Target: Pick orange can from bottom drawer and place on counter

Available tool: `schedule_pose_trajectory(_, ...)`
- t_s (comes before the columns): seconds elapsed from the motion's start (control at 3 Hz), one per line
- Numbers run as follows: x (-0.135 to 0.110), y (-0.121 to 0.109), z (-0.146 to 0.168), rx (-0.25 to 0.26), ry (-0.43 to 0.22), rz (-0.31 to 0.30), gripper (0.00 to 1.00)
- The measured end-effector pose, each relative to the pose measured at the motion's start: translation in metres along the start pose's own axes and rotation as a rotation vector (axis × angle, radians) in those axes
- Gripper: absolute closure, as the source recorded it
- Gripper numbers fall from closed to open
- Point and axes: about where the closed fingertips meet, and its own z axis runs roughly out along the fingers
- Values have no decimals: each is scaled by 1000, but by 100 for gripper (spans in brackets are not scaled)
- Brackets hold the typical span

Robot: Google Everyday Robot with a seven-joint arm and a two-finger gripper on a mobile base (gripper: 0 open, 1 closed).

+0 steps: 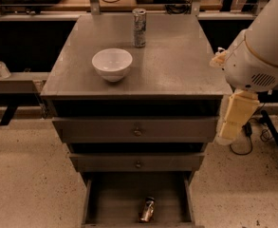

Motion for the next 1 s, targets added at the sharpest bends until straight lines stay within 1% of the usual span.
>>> schedule_pose_trajectory(0.33,0,0,0,0,0,0,0)
schedule_pose_trajectory(0.67,-5,6,7,-4,-16,-15,0)
schedule_pose_trajectory(1.0,-21,27,37,-21,-68,-50,0)
